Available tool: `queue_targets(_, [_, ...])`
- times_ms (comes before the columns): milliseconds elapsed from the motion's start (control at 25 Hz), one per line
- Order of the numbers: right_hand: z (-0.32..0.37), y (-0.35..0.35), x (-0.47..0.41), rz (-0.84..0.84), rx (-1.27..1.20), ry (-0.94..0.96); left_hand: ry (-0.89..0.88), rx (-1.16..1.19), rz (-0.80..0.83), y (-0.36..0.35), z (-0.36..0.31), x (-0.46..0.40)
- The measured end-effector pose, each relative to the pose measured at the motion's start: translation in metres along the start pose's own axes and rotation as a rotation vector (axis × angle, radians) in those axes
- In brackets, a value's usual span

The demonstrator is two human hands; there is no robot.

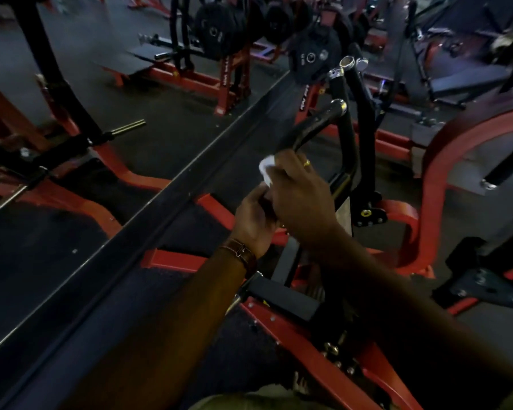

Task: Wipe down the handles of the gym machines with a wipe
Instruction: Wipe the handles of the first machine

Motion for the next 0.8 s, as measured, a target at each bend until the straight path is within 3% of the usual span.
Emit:
queue_targets(120, [-0.003,-0.002,-0.019,-0.083,0.074,-0.089,-0.018,-0.063,0.0,0.0,-0.007,-0.002])
queue_targets(280, [0.008,-0.001,0.039,-0.011,0.018,-0.046,0.052,-0.079,0.061,-0.002,-0.014,-0.002])
queue_targets(400, [0.004,0.005,0.025,-0.11,-0.024,-0.1,-0.04,-0.166,0.077,-0.002,-0.019,-0.004])
queue_targets(560, [-0.026,0.021,-0.013,-0.4,-0.15,-0.388,-0.097,-0.198,0.096,-0.012,-0.028,0.006])
queue_targets(720, [-0.01,0.027,0.04,-0.398,-0.28,-0.62,-0.191,-0.255,0.077,-0.011,-0.04,0.012])
queue_targets(800, [-0.021,0.021,0.038,-0.411,-0.389,-0.833,-0.31,-0.285,0.051,-0.014,-0.049,0.019])
Point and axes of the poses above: each hand's wrist, its own x-axis away from the middle knuckle, its own y-axis out of the back of the hand, z = x × y, the point moved 7 cm from there along -x, towards the middle knuckle, and after that the axes turned 11 degrees about -z, right-handed, at the moved point
